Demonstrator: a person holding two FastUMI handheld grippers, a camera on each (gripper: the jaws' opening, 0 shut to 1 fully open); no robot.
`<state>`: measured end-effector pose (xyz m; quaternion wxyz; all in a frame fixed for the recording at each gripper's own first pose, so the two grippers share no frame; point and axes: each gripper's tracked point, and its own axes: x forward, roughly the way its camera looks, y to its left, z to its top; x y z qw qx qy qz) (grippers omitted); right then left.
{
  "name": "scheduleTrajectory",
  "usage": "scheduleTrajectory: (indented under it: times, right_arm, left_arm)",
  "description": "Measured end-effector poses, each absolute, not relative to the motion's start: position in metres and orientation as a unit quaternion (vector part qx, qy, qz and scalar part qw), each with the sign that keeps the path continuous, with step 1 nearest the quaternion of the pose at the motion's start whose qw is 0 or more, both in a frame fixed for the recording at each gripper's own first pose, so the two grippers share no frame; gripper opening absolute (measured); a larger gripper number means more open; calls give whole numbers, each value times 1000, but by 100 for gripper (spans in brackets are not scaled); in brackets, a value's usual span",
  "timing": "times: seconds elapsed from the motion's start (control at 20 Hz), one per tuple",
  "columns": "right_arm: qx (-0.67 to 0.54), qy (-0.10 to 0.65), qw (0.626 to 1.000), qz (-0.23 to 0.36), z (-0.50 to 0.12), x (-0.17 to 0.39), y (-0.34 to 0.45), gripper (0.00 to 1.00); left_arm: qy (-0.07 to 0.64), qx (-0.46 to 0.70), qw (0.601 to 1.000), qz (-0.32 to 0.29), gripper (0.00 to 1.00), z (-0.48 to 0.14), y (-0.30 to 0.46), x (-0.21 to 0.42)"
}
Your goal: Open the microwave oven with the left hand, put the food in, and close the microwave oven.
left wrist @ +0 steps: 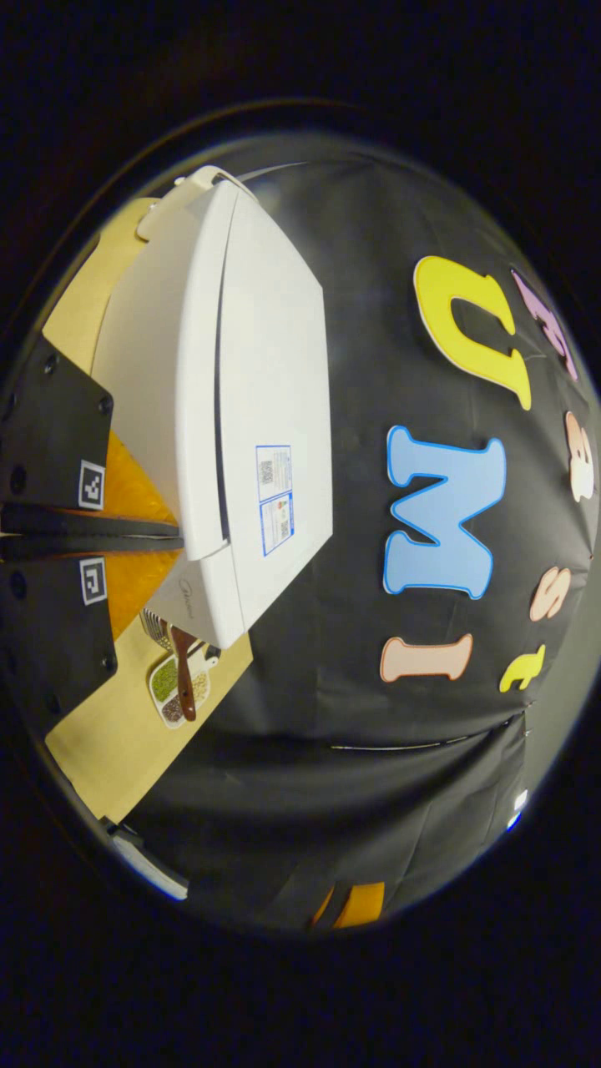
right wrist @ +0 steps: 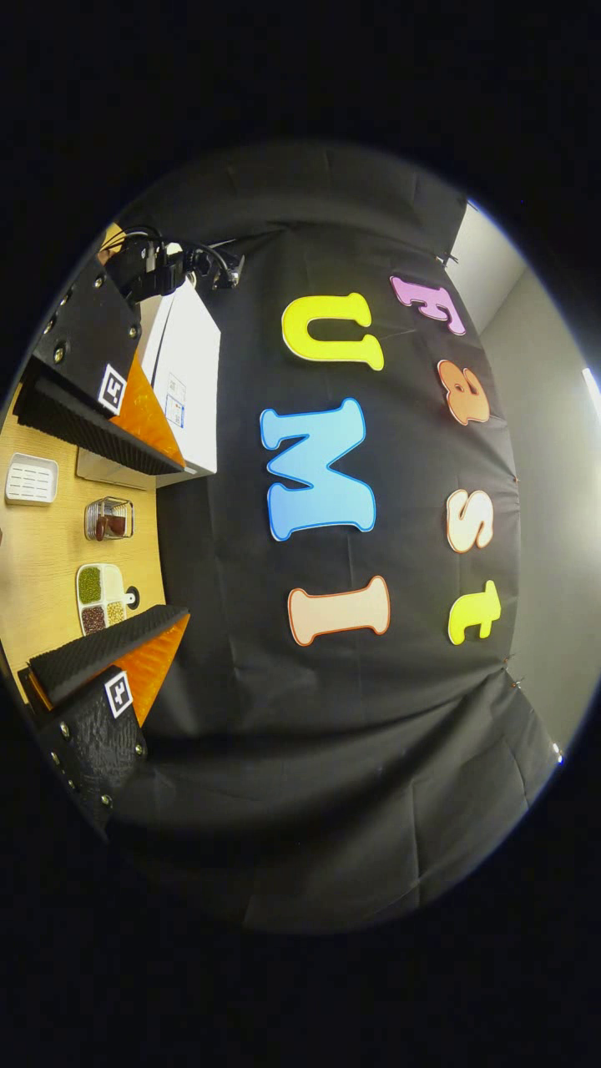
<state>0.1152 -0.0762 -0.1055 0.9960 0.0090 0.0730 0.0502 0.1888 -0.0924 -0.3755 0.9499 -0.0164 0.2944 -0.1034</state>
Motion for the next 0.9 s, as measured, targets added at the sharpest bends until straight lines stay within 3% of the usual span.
scheduleTrajectory:
  times: [0.45,0.65,0.7,0.8,0.9]
  right_arm:
    - [3,71,996,55,-103,114,-69,95]
    - [4,60,996,65,-91,110,-53,96]
    - [3,55,996,68,-86,108,-48,96]
    - [-1,42,997,72,-74,105,-40,96]
    - [4,24,997,72,-53,101,-34,95]
  left_arm:
    - [297,-19,949,-105,7,-374,-96,194]
    - [239,-25,968,-72,8,-301,-65,186]
    - [216,-32,973,-70,17,-276,-58,184]
    - [165,-26,985,-48,100,-208,-33,171]
    - [112,-10,993,-27,96,-150,-10,152]
